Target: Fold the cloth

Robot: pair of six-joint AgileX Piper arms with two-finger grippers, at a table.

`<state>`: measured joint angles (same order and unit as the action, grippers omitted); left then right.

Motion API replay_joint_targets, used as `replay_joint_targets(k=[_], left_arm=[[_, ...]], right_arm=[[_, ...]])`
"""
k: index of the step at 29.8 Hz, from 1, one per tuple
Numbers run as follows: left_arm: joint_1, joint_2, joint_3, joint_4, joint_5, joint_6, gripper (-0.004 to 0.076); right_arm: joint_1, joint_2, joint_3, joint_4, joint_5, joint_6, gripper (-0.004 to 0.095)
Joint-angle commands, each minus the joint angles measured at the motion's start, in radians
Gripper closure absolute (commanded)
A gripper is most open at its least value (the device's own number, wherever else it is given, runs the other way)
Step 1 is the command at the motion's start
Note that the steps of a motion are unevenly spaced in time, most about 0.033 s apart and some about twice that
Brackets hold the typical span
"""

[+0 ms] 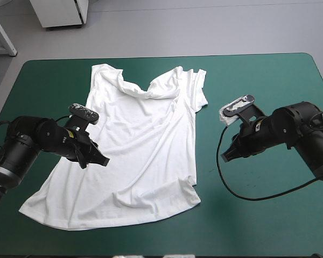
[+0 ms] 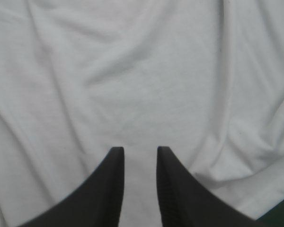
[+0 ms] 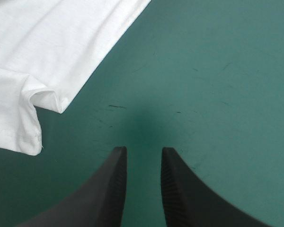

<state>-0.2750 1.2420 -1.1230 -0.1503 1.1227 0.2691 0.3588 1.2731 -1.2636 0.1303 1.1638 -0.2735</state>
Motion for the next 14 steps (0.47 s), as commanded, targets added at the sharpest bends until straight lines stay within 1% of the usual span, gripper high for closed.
replay_joint_targets(k=[1, 3, 5, 8, 9, 11, 14], left_arm=[[0.004, -0.022, -0.046, 0.031, 0.017, -0.085, 0.0542], [0.015, -0.031, -0.073, 0.081, 0.064, -0.130, 0.0542], [0.026, -0.051, -0.087, 0.125, 0.073, -0.155, 0.0535], [0.066, -0.091, -0.096, 0.189, 0.134, -0.187, 0.0498], [0.080, -0.103, -0.096, 0.215, 0.157, -0.203, 0.0482], [0.108, -0.128, -0.083, 0.259, 0.165, -0.230, 0.0444], [0.153, -0.177, -0.025, 0.300, 0.165, -0.254, 0.0398]], right_arm=[[-0.005, -0.028, -0.035, 0.007, -0.029, 0.011, 0.0664], [0.004, -0.026, -0.035, -0.002, -0.029, 0.009, 0.0652], [0.032, -0.024, -0.035, -0.028, -0.029, -0.004, 0.0604], [0.098, -0.015, -0.035, -0.083, -0.056, 0.002, 0.0460], [0.120, -0.007, -0.035, -0.101, -0.067, 0.014, 0.0426], [0.162, 0.005, -0.035, -0.148, -0.092, 0.037, 0.0367], [0.213, 0.018, -0.035, -0.177, -0.112, 0.059, 0.0356]])
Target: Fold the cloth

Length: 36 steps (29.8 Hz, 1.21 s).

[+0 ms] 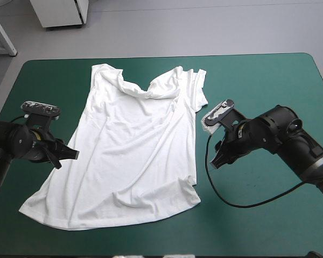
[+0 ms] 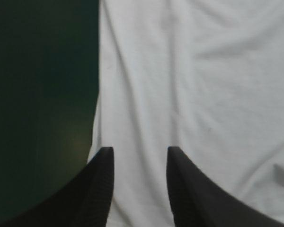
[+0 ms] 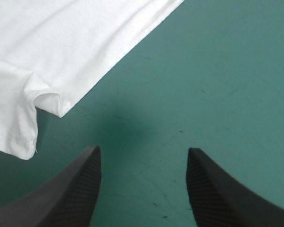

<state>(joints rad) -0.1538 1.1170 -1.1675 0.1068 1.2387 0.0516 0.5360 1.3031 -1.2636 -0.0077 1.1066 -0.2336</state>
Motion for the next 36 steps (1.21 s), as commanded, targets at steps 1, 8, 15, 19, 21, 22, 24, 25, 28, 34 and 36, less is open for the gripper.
replay_joint_targets(k=[1, 8, 15, 19, 21, 22, 24, 25, 28, 34, 36], left_arm=[[0.049, -0.065, 0.053, 0.054, 0.049, -0.044, 0.0392], [0.166, -0.139, 0.296, 0.066, 0.049, -0.052, 0.0389], [0.203, -0.154, 0.371, 0.206, 0.049, -0.081, 0.0388], [0.209, -0.154, 0.371, 0.269, 0.049, -0.155, 0.0388], [0.224, -0.154, 0.371, 0.259, 0.049, -0.194, 0.0388], [0.233, -0.154, 0.371, 0.243, 0.047, -0.200, 0.0388], [0.233, -0.154, 0.371, 0.229, 0.034, -0.221, 0.0388], [0.233, -0.154, 0.371, 0.216, 0.026, -0.231, 0.0389], [0.233, -0.143, 0.360, 0.123, -0.020, -0.220, 0.0406], [0.233, -0.070, 0.337, 0.062, -0.074, -0.256, 0.0444], [0.233, -0.040, 0.308, 0.033, -0.101, -0.254, 0.0444]], right_arm=[[0.046, -0.003, -0.035, -0.042, -0.061, 0.028, 0.0356], [0.070, 0.018, -0.035, 0.034, -0.028, 0.045, 0.0356], [0.070, 0.016, -0.035, 0.037, -0.002, 0.047, 0.0356], [0.070, 0.016, -0.035, 0.040, -0.004, 0.047, 0.0356], [0.070, 0.016, -0.035, 0.042, -0.004, 0.049, 0.0356], [0.070, 0.016, -0.035, 0.045, -0.004, 0.049, 0.0356], [0.070, 0.016, -0.035, 0.061, -0.007, 0.049, 0.0356], [0.070, 0.016, -0.035, 0.071, -0.007, 0.049, 0.0356], [0.072, 0.016, -0.035, 0.085, -0.008, 0.049, 0.0358], [0.102, 0.016, -0.035, 0.084, -0.008, 0.049, 0.0358], [0.116, 0.016, -0.035, 0.084, -0.008, 0.049, 0.0358]])
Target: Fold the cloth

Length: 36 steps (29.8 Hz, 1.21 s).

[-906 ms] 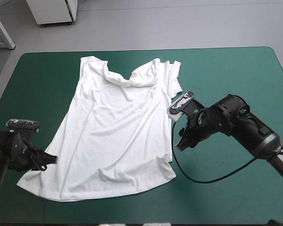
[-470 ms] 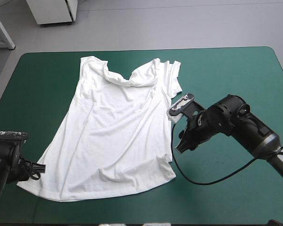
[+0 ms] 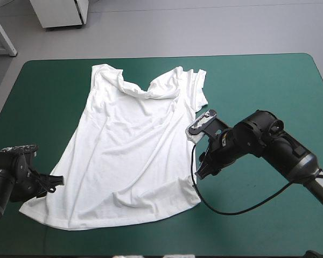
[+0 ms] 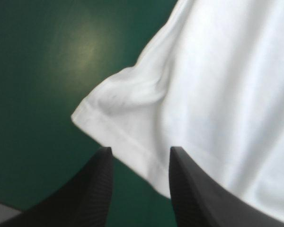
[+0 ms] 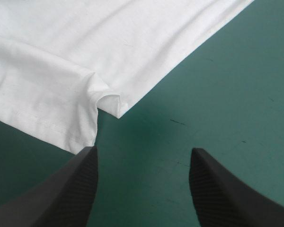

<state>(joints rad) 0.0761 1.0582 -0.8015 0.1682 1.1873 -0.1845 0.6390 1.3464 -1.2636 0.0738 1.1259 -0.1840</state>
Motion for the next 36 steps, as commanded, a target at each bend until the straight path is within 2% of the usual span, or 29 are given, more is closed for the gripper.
replay_joint_targets(k=[1, 4, 9, 14, 20, 24, 29, 36], left_arm=[[0.003, 0.035, -0.078, -0.015, -0.059, -0.018, 0.0444], [0.053, 0.112, -0.129, -0.009, -0.079, -0.065, 0.0452], [0.219, 0.178, -0.138, -0.240, -0.151, -0.032, 0.0507], [0.335, 0.180, -0.120, -0.225, -0.122, -0.042, 0.0517], [0.331, 0.178, -0.068, -0.168, -0.087, 0.001, 0.0515], [0.331, 0.178, -0.054, -0.168, -0.059, 0.038, 0.0466], [0.331, 0.178, -0.054, -0.099, -0.039, 0.053, 0.0320], [0.331, 0.207, -0.054, -0.037, -0.058, 0.050, 0.0307]], right_arm=[[0.017, -0.027, -0.035, 0.000, -0.029, 0.000, 0.0358], [0.017, -0.027, -0.035, 0.003, -0.029, 0.000, 0.0358], [0.017, -0.027, -0.035, 0.009, -0.027, 0.000, 0.0358], [0.017, -0.027, -0.035, 0.003, -0.030, 0.000, 0.0358], [0.017, -0.027, -0.035, 0.026, -0.030, 0.000, 0.0358], [0.017, -0.029, -0.035, 0.028, -0.030, 0.000, 0.0358], [0.017, -0.037, -0.035, 0.028, -0.028, -0.002, 0.0358], [0.017, -0.051, -0.035, 0.023, -0.028, -0.002, 0.0358]])
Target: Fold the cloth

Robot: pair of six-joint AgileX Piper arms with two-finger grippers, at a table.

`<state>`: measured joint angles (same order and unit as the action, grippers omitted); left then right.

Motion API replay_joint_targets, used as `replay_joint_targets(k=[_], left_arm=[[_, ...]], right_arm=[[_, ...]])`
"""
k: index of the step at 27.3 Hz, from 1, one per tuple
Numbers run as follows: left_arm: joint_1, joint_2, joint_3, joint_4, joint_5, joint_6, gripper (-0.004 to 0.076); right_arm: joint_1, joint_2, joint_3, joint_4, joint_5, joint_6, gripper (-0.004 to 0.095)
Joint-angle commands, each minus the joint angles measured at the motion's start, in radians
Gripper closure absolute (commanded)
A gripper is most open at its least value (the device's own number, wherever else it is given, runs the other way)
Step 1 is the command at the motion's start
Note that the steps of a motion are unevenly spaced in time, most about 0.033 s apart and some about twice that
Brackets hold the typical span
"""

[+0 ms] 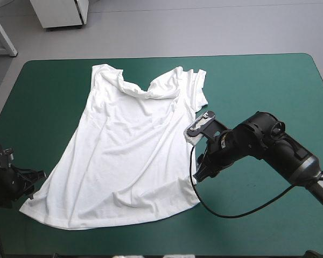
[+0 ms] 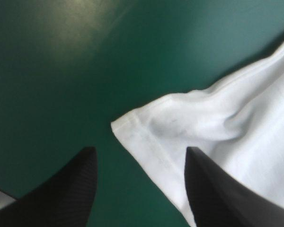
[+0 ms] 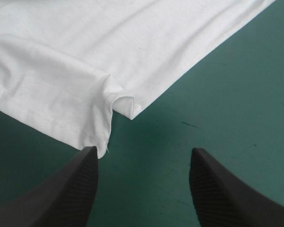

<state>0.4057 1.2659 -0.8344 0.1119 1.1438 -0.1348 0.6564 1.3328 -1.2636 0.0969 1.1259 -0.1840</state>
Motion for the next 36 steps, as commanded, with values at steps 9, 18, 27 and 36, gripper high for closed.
replay_joint_targets(k=[9, 18, 27, 36], left_arm=[[0.037, 0.118, -0.010, -0.025, -0.078, 0.023, 0.0307], [0.092, 0.146, 0.081, -0.082, -0.183, 0.061, 0.0325], [0.092, 0.147, 0.096, -0.278, -0.203, 0.181, 0.0462], [0.004, 0.078, 0.096, -0.273, -0.212, 0.143, 0.0733]], right_arm=[[0.000, -0.035, -0.035, 0.000, -0.028, -0.002, 0.0358], [0.000, -0.035, -0.035, 0.004, -0.033, -0.002, 0.0358], [0.000, -0.035, -0.023, 0.004, -0.028, -0.034, 0.0358], [0.002, -0.033, 0.174, -0.007, -0.109, -0.102, 0.0357]])
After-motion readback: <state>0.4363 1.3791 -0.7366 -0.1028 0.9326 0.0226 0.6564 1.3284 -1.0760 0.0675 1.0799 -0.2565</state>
